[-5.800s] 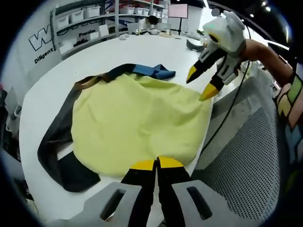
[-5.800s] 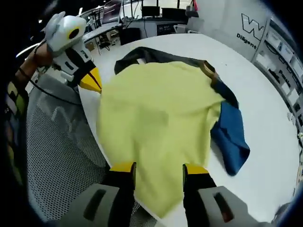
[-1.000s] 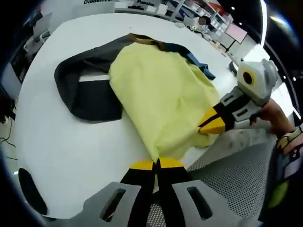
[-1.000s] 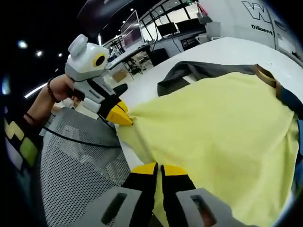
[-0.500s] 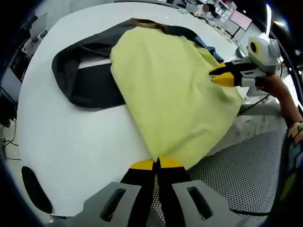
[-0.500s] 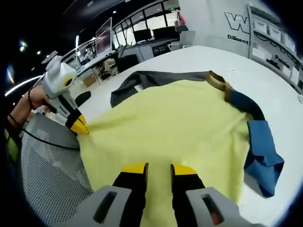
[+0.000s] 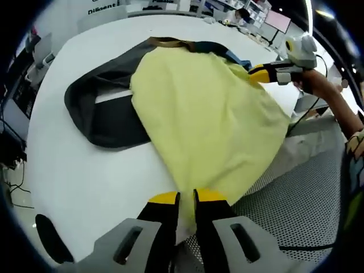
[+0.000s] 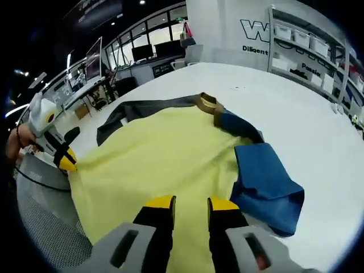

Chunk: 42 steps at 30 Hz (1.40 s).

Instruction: Fold the garment on the visible template until the final outline fits inside the template.

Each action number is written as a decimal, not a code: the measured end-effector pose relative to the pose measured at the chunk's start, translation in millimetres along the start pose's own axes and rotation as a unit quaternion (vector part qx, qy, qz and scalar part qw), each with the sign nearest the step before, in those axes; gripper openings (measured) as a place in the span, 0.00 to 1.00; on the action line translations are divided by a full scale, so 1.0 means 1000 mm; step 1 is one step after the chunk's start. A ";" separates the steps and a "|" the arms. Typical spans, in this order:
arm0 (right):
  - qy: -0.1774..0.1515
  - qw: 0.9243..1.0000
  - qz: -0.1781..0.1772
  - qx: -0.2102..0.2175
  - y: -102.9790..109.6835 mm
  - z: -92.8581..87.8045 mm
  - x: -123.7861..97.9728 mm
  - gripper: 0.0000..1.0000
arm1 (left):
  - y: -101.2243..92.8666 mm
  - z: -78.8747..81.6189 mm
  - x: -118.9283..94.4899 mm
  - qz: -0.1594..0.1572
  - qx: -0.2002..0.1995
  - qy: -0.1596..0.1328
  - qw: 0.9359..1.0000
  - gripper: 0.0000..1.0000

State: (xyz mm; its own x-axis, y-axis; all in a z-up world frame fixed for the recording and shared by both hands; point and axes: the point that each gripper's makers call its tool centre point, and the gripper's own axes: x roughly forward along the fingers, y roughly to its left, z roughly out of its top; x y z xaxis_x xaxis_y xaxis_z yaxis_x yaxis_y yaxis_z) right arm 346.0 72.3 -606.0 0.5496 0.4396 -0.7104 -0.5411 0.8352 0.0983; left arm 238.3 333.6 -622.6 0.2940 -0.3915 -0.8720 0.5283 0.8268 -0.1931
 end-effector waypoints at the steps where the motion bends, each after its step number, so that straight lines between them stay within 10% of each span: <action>1: -0.002 1.000 -0.004 -0.001 -0.004 0.001 -0.001 0.18 | -0.001 0.003 -0.002 -0.002 0.000 -0.007 1.000 0.16; 19: -0.014 0.994 -0.096 -0.048 -0.067 0.024 0.006 0.24 | 0.044 0.091 -0.001 0.078 0.047 -0.161 0.983 0.25; 42: -0.045 0.982 -0.133 -0.123 -0.093 0.082 0.051 0.13 | 0.068 0.171 0.048 0.073 0.111 -0.205 0.970 0.26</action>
State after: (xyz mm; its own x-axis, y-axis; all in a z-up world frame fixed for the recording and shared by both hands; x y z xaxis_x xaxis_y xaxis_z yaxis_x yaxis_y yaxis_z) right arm 476.5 44.3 -594.6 0.7404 0.2534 -0.6226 -0.5026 0.8238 -0.2623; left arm 424.2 302.3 -600.3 0.6467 -0.4414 -0.6220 0.6021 0.7961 0.0610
